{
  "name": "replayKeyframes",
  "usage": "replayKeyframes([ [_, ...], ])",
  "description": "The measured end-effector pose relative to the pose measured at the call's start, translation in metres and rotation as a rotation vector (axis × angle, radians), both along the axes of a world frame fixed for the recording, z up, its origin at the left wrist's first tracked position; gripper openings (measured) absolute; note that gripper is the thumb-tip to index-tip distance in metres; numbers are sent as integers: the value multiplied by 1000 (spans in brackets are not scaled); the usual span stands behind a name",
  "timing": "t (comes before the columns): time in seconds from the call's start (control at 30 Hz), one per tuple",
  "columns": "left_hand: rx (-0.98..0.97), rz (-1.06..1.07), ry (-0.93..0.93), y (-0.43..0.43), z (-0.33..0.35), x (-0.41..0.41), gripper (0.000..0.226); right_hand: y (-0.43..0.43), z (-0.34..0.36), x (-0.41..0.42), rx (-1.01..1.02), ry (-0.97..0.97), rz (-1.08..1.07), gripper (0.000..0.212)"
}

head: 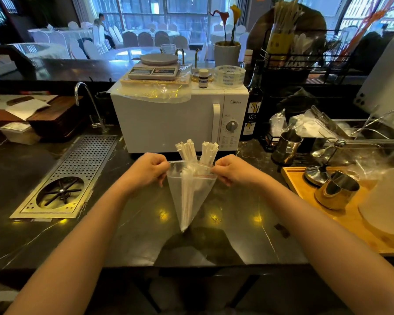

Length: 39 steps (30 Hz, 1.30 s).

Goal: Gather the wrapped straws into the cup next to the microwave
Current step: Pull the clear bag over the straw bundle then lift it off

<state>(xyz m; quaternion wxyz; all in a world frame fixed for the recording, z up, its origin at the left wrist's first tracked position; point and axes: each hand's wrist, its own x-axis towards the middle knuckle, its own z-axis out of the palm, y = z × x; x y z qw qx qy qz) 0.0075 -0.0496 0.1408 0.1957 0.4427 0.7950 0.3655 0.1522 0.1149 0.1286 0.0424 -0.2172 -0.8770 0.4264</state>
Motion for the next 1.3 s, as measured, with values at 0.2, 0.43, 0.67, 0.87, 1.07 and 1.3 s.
replayKeyframes([
  [0.2,-124,7,120,-2,2,-12,35,7,8,-6,70,-235,76,34],
  [0.43,-135,-17,160,4,12,-18,34,8,2,-22,30,-399,112,27],
  [0.67,-189,-129,277,3,38,-23,34,5,11,-41,-776,-248,-55,52],
  [0.87,-210,-300,386,1,45,-14,34,-29,-20,-66,-1070,-284,-53,56],
  [1.07,-169,-379,492,1,47,-19,34,-67,-28,-88,-1016,-173,-152,28],
  [1.3,42,-332,497,-15,53,-42,32,-72,-11,-113,-1012,-41,3,25],
])
